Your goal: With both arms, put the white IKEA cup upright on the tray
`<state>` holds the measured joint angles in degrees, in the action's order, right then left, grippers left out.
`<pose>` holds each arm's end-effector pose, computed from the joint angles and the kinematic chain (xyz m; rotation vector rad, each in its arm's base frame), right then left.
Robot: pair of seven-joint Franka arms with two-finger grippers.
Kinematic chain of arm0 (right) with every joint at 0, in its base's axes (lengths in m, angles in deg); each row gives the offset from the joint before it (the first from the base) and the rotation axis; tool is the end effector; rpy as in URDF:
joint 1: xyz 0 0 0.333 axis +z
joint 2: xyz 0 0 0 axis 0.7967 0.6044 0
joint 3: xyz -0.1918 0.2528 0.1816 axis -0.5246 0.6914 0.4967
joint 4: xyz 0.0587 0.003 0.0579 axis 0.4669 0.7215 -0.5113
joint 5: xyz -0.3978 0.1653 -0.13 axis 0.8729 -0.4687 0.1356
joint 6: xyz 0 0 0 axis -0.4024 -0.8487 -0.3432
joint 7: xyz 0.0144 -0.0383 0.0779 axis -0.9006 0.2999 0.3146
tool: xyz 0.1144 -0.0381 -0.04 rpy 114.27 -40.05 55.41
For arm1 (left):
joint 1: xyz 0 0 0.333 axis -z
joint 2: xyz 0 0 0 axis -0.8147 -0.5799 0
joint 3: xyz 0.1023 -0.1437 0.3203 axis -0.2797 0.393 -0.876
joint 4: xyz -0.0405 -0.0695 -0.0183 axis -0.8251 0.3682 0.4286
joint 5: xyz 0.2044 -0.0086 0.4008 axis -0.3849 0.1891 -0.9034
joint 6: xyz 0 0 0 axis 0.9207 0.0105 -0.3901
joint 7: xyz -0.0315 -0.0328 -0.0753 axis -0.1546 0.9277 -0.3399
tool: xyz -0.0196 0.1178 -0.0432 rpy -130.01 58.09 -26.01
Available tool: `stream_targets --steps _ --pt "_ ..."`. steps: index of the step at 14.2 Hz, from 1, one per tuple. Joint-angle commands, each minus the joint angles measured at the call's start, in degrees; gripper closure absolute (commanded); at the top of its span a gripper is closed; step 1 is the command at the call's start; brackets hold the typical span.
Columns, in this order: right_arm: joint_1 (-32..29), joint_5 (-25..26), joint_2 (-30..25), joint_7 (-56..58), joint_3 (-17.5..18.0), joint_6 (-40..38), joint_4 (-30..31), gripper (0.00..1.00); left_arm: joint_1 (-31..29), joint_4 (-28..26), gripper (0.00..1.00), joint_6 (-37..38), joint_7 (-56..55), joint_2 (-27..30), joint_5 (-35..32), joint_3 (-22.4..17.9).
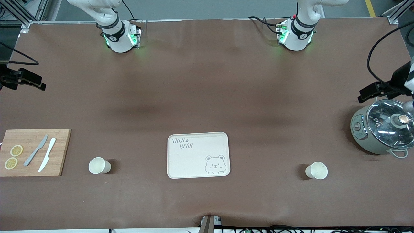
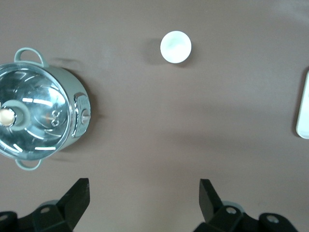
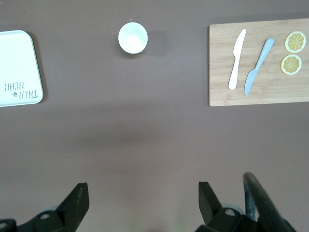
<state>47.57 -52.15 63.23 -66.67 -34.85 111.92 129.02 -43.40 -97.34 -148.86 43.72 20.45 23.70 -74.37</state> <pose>0.6186 -0.0417 0.6622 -3.1211 0.0571 0.0965 0.6660 -0.0061 0.6197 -3.1246 -0.1836 0.0159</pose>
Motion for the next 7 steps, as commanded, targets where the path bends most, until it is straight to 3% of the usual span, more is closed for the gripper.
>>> stream_targets --steps 1,4,7 --pt "-0.64 -0.32 2.25 -0.08 0.51 -0.21 -1.84 0.0 -0.34 0.67 0.0 -2.53 0.13 -3.46 -1.51 0.33" --pt "-0.73 -4.71 8.31 -0.08 0.43 6.17 -2.1 0.0 -1.22 0.76 0.0 -8.93 0.49 -7.15 -1.6 0.33" --pt "-0.38 -3.84 14.81 -0.17 0.43 14.88 -1.93 0.0 -2.01 0.93 0.0 -16.23 0.66 -11.46 -1.6 0.33"
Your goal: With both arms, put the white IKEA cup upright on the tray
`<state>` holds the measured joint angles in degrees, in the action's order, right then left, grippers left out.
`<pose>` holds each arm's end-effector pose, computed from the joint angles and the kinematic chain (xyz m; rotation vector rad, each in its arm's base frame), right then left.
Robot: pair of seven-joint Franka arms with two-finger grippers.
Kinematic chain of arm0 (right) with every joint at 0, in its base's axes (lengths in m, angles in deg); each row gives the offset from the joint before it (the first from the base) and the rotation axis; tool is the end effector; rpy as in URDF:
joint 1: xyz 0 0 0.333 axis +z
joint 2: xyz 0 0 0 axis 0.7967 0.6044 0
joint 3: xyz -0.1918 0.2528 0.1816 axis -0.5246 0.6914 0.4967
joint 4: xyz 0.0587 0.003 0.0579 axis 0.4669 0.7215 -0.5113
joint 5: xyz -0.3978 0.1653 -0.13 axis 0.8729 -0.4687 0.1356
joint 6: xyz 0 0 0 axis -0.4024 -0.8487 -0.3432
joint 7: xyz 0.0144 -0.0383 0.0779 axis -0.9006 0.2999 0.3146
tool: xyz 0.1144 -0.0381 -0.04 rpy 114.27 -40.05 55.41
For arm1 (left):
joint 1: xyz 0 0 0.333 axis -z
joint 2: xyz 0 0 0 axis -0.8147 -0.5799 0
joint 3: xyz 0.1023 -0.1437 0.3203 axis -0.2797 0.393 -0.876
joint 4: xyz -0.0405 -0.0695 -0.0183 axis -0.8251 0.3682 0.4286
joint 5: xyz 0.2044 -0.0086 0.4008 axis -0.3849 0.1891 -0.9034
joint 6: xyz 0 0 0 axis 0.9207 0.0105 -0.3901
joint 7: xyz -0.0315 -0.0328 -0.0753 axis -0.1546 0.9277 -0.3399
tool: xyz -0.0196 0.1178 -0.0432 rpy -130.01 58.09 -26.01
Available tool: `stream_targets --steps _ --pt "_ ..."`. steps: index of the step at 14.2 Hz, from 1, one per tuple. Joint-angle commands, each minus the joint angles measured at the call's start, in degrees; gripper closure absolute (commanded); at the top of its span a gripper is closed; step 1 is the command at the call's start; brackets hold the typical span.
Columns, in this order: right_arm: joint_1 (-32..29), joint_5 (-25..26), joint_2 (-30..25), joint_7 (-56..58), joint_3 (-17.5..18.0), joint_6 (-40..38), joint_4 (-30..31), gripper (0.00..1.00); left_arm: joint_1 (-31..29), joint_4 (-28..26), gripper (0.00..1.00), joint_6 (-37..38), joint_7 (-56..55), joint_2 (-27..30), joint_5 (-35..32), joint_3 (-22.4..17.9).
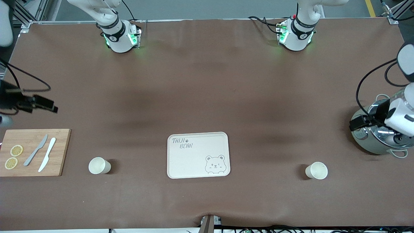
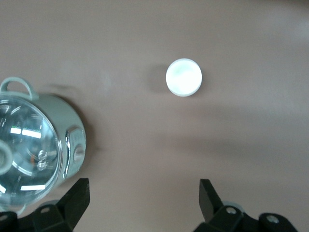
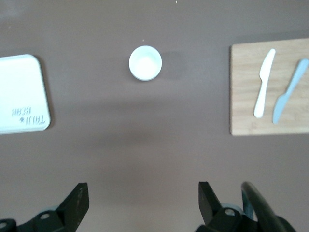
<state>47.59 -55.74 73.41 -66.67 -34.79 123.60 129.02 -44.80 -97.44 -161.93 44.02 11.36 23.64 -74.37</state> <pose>0.6954 -0.0402 0.5620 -3.0571 0.0701 0.0494 0.7321 0.0041 0.5302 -3.0922 -0.2026 -0.0957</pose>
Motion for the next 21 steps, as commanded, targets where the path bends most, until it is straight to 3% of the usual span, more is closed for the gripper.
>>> stream_targets --steps 1,7,11,17,21 --pt "-0.4 0.01 7.09 0.09 0.28 6.71 -1.93 0.0 -0.79 1.03 0.0 -5.45 0.36 -3.87 -1.53 0.34" --pt "-1.01 0.72 18.34 2.38 0.28 19.82 -1.84 0.0 -1.32 1.3 0.0 -16.52 0.27 -12.75 -0.66 0.42" --pt "-0.23 0.89 23.45 1.85 0.28 23.26 -2.62 0.0 -1.32 1.38 0.0 -22.68 0.36 -17.76 1.63 0.43" --pt "0.48 0.89 27.41 1.93 0.36 31.86 -3.5 0.0 -1.06 1.12 0.0 -31.04 -0.08 -23.3 4.88 0.43" --pt "-0.04 1.07 30.74 2.55 0.36 32.68 -6.22 0.0 -0.79 1.21 0.0 -33.49 -0.61 -26.02 7.6 0.43"
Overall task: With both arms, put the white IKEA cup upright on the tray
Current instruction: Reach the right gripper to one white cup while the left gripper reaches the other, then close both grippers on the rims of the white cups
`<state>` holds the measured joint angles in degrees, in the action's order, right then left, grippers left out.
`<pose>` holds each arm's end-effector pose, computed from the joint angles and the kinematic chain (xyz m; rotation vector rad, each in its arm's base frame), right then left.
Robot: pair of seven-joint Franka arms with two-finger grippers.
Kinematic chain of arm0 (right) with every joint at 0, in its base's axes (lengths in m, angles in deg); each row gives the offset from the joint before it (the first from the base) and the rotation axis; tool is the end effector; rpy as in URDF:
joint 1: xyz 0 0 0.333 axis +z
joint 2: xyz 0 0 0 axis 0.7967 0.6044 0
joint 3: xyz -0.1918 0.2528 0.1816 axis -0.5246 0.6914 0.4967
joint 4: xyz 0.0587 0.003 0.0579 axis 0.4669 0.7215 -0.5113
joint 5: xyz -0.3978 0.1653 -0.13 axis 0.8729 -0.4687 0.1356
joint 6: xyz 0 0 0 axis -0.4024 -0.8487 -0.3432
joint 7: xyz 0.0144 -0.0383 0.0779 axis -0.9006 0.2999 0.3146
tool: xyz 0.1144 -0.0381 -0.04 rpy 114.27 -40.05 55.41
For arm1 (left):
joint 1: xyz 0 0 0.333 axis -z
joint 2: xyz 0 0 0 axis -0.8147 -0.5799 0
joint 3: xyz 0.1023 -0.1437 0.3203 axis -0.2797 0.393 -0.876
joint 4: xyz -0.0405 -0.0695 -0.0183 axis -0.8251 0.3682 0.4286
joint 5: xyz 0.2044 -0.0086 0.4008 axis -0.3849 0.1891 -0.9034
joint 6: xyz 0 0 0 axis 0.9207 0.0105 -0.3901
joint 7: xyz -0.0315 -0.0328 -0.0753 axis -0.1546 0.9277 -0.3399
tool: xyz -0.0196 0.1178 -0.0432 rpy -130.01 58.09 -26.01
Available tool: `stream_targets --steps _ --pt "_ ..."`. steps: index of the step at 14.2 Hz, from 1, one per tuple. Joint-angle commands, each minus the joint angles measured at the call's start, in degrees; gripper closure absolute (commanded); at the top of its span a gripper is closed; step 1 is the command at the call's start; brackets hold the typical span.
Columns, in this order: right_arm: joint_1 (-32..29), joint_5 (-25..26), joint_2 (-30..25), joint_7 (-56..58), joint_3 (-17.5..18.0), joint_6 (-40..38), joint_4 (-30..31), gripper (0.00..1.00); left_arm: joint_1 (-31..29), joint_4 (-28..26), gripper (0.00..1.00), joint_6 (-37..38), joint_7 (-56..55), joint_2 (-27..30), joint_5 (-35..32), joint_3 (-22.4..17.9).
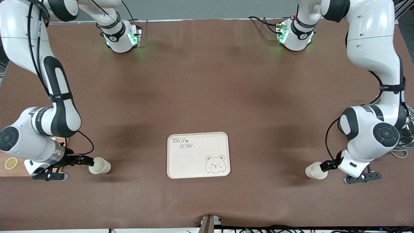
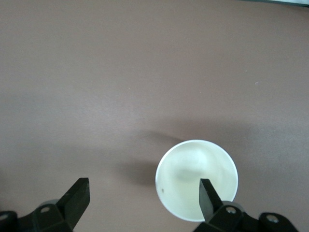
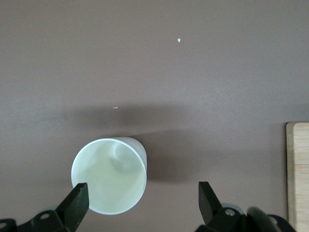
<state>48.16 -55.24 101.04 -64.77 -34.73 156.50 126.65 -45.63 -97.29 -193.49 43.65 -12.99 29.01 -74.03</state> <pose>0.8156 -0.0476 0.2658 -3.0727 0.0593 -0.1554 0.8227 0.0011 0.2577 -3.0811 -0.2526 -0.3083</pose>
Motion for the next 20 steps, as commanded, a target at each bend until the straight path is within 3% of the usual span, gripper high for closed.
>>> stream_targets --steps 1,7,11,14,15,19,20 --pt "-0.8 0.57 3.91 1.0 0.31 -0.14 -4.48 0.0 0.03 0.97 0.0 -3.33 -0.23 -2.2 2.5 0.17" --pt "-0.62 0.57 6.02 0.91 0.22 2.32 -4.49 0.0 0.03 0.97 0.0 -4.66 -0.32 -4.05 3.9 0.17" --pt "-0.62 0.48 7.25 0.74 0.22 2.76 -4.31 0.0 0.03 0.97 0.37 -4.66 -0.41 -4.14 8.12 0.17" --pt "-0.54 0.22 7.87 0.74 0.31 3.9 -4.14 0.0 0.03 0.97 0.73 -4.66 -0.41 -4.14 9.88 0.17" --pt "-0.45 0.22 8.13 0.74 0.31 3.9 -4.05 0.0 0.12 0.97 0.8 -4.66 -0.41 -4.05 9.88 0.17" --pt "-0.18 0.39 8.48 1.09 0.22 3.9 -4.05 0.0 0.12 1.06 1.0 -4.66 0.65 -3.88 9.27 0.08" --pt "-0.27 0.39 8.57 1.09 0.22 3.9 -4.05 0.0 0.38 1.15 1.0 -4.66 0.56 -3.79 9.01 0.08"
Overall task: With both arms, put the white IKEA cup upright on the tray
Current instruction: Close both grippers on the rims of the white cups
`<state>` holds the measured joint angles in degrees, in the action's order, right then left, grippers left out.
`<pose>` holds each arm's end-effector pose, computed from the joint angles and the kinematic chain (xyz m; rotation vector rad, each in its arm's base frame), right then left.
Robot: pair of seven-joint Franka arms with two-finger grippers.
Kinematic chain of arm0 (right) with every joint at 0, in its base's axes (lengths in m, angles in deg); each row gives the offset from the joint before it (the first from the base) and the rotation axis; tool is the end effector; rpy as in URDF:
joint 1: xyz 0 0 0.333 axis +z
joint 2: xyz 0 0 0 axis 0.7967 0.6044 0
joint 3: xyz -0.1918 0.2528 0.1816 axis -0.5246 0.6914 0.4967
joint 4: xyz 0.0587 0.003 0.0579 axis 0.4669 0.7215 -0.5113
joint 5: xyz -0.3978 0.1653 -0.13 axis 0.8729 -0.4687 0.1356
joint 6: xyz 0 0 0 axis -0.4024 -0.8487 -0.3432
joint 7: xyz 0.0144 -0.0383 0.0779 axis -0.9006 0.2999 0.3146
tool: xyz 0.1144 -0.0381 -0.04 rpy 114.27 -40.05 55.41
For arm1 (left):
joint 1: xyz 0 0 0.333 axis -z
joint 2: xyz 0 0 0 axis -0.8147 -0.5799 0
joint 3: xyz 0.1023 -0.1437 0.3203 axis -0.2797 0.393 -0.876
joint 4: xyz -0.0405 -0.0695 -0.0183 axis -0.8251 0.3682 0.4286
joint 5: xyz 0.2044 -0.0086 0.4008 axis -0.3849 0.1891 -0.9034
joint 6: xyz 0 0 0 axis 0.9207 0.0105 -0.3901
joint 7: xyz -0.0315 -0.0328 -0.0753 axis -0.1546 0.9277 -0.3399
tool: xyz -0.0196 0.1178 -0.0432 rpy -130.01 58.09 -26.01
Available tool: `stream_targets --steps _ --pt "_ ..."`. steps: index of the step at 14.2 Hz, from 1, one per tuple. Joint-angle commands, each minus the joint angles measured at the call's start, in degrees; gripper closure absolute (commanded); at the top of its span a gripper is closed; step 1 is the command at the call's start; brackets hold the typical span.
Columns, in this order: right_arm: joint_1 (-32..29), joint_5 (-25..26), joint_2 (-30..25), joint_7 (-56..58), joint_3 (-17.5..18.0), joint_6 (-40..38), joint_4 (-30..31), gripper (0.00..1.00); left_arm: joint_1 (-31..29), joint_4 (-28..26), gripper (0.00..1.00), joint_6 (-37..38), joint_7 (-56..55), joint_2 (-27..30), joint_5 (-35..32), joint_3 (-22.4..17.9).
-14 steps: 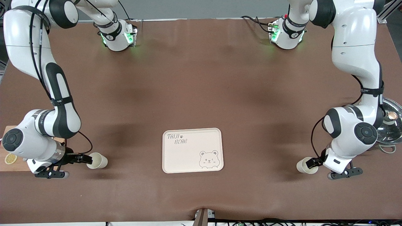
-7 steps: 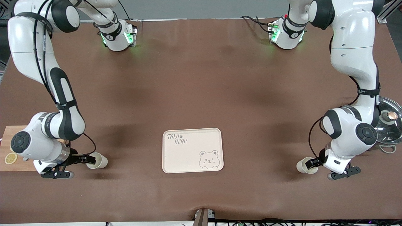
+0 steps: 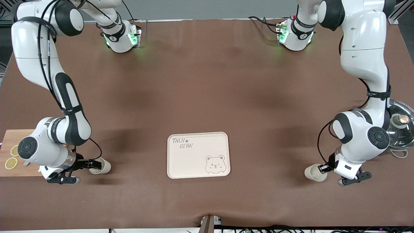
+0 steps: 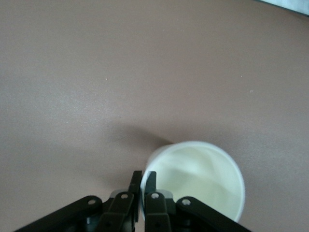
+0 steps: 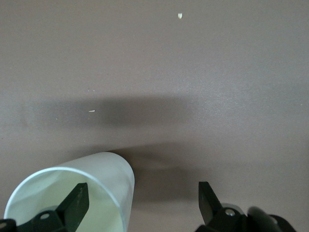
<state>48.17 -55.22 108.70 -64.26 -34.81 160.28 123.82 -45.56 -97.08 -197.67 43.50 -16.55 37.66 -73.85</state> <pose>0.8243 -0.0499 0.1874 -3.0756 0.0559 -0.1276 0.8258 -0.0032 0.2168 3.0335 0.4032 0.3275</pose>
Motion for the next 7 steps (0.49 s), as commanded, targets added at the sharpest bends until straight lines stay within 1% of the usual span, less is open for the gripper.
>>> stream_targets --steps 1,2,3,4,6,7 --pt "-0.19 0.37 0.91 0.58 0.3 0.04 -1.21 0.16 0.58 0.94 1.0 -0.49 0.36 -0.14 0.18 -0.19" --pt "-0.19 0.37 0.91 0.58 0.3 0.04 -1.3 0.33 0.76 1.11 1.0 -0.4 0.27 0.03 0.26 -0.19" --pt "-0.1 0.37 0.91 0.5 0.3 0.04 -1.21 0.44 0.76 1.38 1.0 0.21 0.1 0.3 0.27 -0.19" --pt "-0.1 0.37 0.91 0.49 0.3 -0.05 -1.21 0.53 0.85 1.64 1.0 0.74 -0.08 0.73 0.27 -0.1" --pt "-0.1 0.37 0.91 0.49 0.39 -0.05 -1.3 0.69 1.55 3.56 1.0 4.68 -1.48 1.26 0.44 -0.19" --pt "-0.1 0.29 0.91 0.41 0.39 -0.05 -1.21 0.73 1.99 4.53 1.0 6.44 -3.84 1.35 0.44 -0.36"
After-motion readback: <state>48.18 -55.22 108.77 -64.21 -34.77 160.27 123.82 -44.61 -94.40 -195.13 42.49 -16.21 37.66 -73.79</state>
